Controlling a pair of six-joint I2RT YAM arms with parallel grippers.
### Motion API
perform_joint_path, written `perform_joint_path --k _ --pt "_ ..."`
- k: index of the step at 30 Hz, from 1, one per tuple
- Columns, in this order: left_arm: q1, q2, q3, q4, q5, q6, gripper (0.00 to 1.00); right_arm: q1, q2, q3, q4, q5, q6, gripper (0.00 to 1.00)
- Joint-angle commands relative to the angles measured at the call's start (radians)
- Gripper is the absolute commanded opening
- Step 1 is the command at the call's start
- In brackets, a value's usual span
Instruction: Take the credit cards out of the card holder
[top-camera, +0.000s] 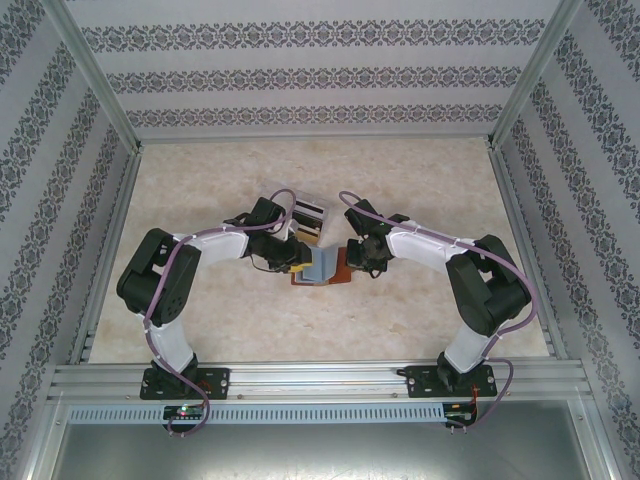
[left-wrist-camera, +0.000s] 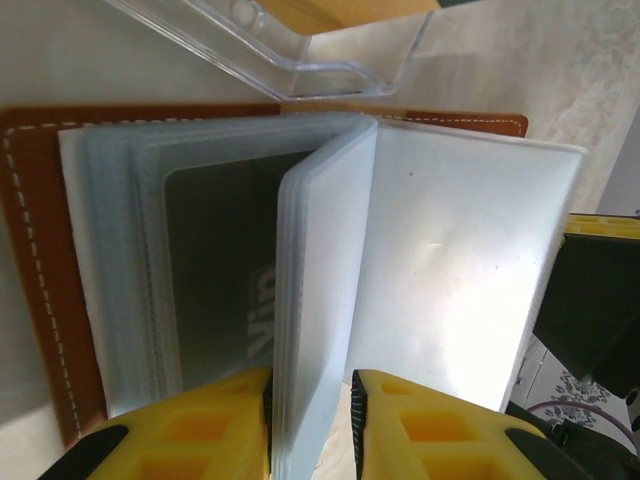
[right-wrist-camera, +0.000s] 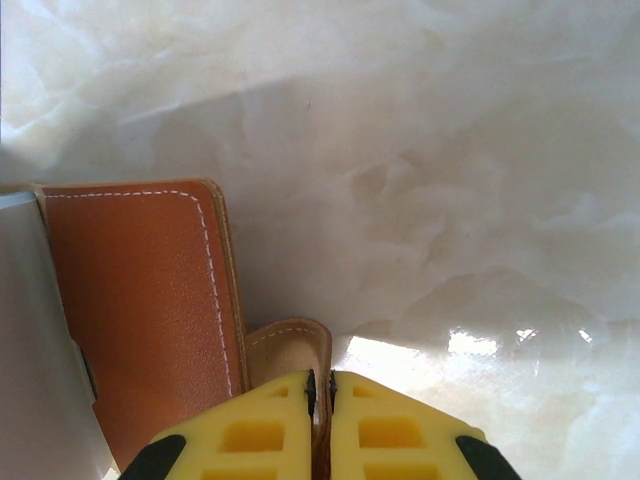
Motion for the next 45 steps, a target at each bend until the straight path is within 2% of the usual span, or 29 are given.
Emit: perform_joint_path --k 1,7,12,15,29,45 --pt "-0.011 -0.020 0.026 0.021 0.023 0.023 0.28 0.006 0.012 0.004 -0.010 -0.009 0.023 0.10" --pt "-0.011 -0.040 0.026 0.002 -0.003 0.032 0.31 0.006 0.001 0.002 -0.014 0.002 0.019 0.10" --pt "-0.011 -0.067 0.031 -0.095 -0.130 0.064 0.42 0.004 -0.003 0.004 -0.016 0.007 0.016 0.10" --pt "-0.012 -0.080 0.032 -0.128 -0.183 0.078 0.44 0.004 0.000 0.001 -0.016 0.004 0.017 0.09" --pt "-0.013 -0.024 0.034 -0.051 -0.064 0.028 0.47 0.009 0.003 -0.002 -0.017 0.002 0.021 0.10" --pt "-0.020 0.019 0.056 -0.052 -0.042 -0.007 0.49 0.011 0.004 0.004 -0.024 0.000 0.023 0.10"
